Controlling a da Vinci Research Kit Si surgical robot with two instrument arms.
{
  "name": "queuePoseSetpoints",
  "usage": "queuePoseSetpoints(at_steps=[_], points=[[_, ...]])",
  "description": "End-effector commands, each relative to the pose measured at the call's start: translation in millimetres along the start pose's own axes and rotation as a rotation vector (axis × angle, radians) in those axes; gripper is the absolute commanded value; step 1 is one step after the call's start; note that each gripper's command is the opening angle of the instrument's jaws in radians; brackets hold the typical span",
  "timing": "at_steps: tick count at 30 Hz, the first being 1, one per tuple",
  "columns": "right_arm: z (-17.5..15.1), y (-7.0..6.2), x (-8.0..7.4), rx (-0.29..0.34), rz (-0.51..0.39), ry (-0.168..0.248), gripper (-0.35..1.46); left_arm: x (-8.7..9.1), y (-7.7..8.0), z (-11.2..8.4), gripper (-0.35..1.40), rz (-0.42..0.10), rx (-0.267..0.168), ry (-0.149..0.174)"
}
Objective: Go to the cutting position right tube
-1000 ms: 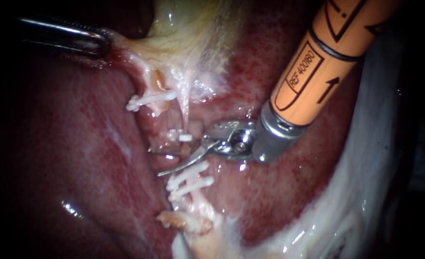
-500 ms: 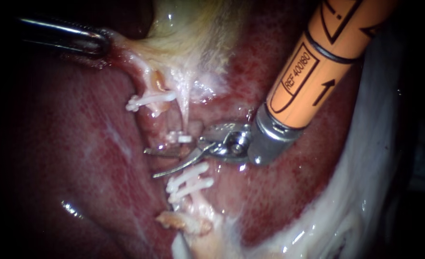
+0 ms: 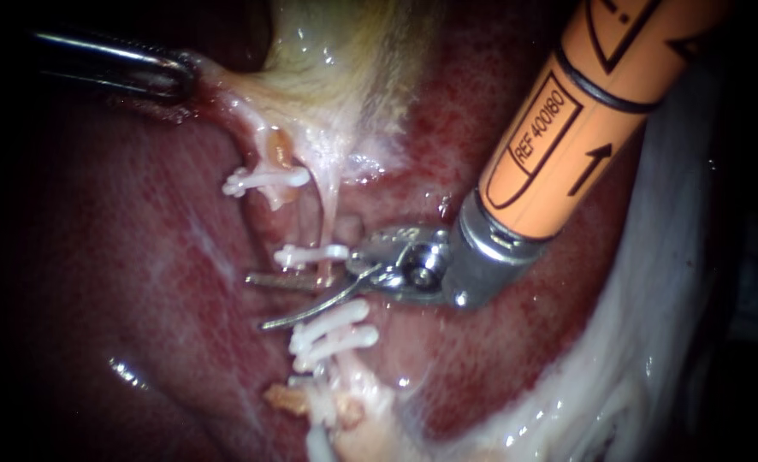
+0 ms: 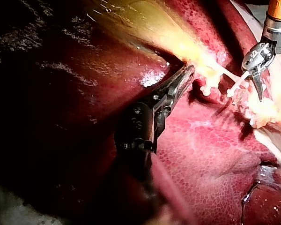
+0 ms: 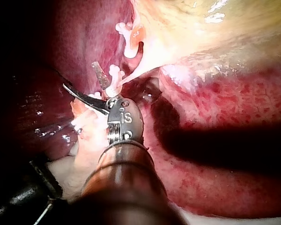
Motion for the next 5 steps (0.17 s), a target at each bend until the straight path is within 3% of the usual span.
queuePoseSetpoints(at_steps=[1,5], points=[[0.0,0.0,0.0,0.000,0.000,0.000,1.30,0.0,0.0,0.0,-0.35,0.000,-0.001,0.000],[0.0,0.0,0.0,0.000,0.000,0.000,1.30,0.0,0.0,0.0,-0.35,0.000,-0.001,0.000]])
